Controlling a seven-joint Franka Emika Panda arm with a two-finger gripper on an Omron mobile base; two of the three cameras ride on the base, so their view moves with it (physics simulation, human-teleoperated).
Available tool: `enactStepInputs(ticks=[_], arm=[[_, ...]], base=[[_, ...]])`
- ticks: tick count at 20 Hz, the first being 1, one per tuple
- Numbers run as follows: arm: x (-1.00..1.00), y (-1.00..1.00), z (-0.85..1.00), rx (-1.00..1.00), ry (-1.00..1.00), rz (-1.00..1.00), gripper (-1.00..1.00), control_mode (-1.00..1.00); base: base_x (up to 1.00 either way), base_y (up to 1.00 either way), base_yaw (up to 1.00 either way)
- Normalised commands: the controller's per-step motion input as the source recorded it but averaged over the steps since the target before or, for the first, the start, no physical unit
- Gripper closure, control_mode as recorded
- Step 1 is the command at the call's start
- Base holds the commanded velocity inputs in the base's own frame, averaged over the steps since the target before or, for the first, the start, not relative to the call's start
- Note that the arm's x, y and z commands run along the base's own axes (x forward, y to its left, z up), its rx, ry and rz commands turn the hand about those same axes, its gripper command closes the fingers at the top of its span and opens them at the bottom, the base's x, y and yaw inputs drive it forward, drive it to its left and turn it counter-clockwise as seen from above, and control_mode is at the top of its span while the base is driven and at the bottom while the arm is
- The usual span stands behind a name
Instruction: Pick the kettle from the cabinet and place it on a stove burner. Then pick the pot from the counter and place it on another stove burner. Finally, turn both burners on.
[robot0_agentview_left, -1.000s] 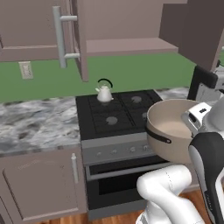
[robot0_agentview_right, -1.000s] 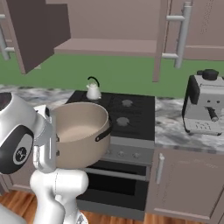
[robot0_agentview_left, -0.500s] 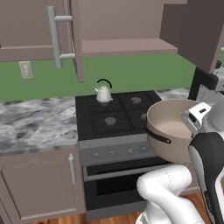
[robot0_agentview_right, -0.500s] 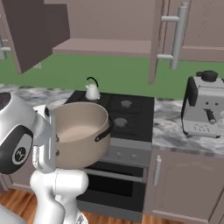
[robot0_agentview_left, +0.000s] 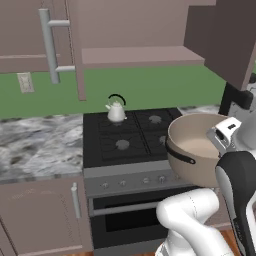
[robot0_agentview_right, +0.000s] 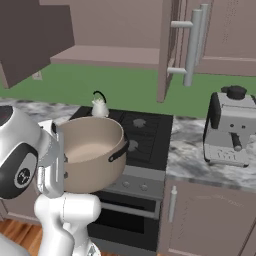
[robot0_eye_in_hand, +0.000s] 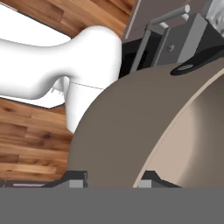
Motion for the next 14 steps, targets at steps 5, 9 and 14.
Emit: enactStepInputs(ticks=[5, 9, 14], arm=[[0.00, 0.00, 0.00, 0.00, 0.00, 0.00, 1.00, 1.00], [0.00, 0.00, 0.00, 0.00, 0.00, 0.00, 1.00, 1.00], [0.00, 0.00, 0.00, 0.00, 0.00, 0.00, 1.00, 1.00]], base=[[0.27, -0.29, 0.08], [0.15, -0.14, 0.09], [0.11, -0.23, 0.08]])
